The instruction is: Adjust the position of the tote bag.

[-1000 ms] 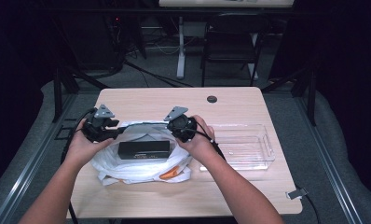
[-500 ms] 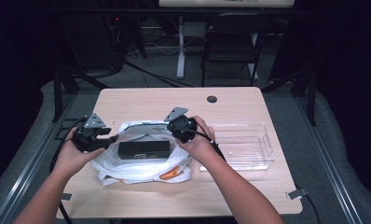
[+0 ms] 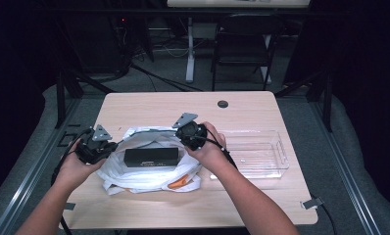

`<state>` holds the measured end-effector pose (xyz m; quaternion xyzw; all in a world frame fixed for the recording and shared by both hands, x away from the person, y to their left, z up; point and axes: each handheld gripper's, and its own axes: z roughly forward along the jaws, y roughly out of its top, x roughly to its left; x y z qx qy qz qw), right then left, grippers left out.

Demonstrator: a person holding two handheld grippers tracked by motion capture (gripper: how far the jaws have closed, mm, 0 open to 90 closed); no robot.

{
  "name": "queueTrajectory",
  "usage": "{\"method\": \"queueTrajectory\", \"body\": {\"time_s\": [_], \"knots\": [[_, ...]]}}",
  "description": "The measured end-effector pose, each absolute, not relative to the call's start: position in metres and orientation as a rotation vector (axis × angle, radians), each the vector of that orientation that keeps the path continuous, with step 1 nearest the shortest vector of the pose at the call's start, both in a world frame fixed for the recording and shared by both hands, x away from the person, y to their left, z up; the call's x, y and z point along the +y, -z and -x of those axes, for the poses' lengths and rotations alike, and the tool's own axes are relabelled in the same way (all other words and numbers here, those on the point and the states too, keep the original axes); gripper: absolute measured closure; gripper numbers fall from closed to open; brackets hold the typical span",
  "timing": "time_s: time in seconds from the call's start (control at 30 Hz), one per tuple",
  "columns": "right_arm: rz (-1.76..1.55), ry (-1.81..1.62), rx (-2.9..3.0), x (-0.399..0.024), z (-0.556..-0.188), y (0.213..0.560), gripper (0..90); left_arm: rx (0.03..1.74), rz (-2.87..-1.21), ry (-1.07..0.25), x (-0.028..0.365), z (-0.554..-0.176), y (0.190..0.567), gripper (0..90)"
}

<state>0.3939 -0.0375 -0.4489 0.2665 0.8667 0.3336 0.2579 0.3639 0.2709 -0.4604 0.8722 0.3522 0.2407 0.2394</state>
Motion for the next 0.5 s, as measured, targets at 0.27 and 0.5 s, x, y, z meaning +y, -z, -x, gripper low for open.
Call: {"method": "queueTrajectory", "body": {"time_s": [0.27,0.5], "knots": [[-0.704,-0.909,2.354,-0.039,-0.391,0.447,82.7,0.993,-2.401,-0.702,0.270,-0.366,0.451,88.5],[-0.699,-0.902,2.343,-0.037,-0.390,0.448,82.7,1.047,-2.380,-0.744,0.267,-0.372,0.445,88.7]]}}
